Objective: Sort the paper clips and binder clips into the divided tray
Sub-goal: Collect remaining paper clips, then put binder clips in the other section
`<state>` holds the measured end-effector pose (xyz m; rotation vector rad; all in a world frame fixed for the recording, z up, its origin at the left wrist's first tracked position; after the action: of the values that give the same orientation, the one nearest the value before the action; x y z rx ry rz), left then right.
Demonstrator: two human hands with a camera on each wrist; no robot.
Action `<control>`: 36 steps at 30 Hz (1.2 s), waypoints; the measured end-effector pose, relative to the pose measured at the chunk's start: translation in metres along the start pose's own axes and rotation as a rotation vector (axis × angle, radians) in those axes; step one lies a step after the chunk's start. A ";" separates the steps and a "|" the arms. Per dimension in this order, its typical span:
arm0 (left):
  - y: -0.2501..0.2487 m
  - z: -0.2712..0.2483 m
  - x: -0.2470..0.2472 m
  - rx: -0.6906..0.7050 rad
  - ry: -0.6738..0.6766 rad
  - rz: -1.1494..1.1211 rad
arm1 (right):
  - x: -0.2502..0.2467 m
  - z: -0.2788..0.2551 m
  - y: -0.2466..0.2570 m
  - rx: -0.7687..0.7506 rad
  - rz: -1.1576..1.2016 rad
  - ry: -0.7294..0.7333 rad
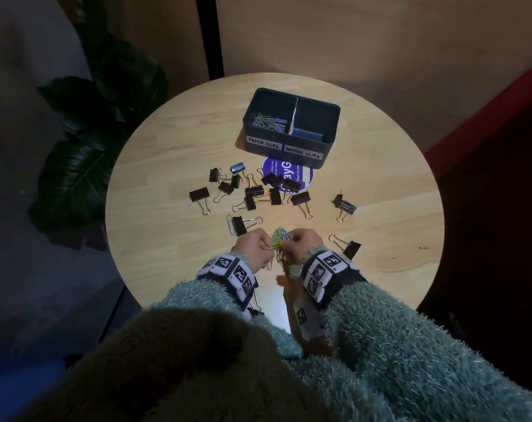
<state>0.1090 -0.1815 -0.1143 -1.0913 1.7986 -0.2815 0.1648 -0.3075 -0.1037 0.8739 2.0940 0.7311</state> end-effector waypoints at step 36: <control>-0.142 0.172 -0.185 0.088 -0.255 0.010 | -0.080 0.157 0.208 -0.173 0.292 -0.153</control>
<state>0.3515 -0.0727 0.0008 -1.0078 1.5504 -0.2033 0.4007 -0.2095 -0.0106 1.1136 1.7597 0.9493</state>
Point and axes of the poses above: each hand's wrist, its own z-axis towards the middle knuckle, its own x-axis out of the palm, y = z × x, the point moved 7 cm from there along z, towards the middle knuckle, and after that the axes turned 13 degrees about z, right-handed, at the moved point
